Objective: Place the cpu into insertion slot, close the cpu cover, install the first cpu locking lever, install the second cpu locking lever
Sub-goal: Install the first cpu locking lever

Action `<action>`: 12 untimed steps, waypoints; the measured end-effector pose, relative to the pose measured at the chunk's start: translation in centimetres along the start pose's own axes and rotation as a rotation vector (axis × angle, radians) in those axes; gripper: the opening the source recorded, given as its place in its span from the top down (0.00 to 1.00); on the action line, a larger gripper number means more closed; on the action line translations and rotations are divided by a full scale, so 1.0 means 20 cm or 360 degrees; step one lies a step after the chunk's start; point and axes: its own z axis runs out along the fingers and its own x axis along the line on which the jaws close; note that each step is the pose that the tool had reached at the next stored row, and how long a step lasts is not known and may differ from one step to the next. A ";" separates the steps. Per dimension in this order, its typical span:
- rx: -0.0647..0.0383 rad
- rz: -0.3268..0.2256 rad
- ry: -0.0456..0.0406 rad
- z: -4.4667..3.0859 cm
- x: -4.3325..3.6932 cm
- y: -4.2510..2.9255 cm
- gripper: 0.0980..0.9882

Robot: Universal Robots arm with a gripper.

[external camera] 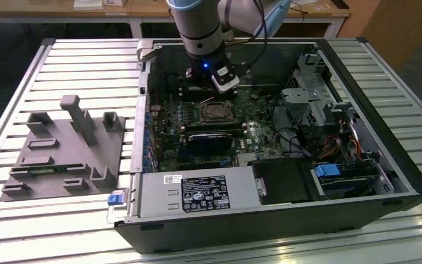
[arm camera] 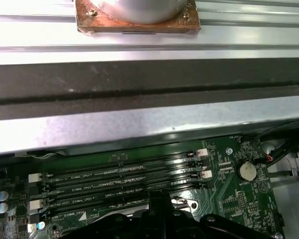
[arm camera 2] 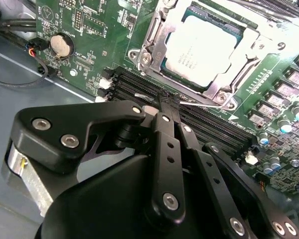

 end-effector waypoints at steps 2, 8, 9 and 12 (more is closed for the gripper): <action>0.0000 -0.0001 -0.0006 0.003 0.001 -0.001 1.00; -0.0003 -0.0006 -0.0026 0.014 0.003 -0.004 1.00; -0.0002 -0.0006 -0.0027 0.014 0.003 -0.004 1.00; 0.0016 0.0012 -0.0034 0.017 0.004 -0.004 1.00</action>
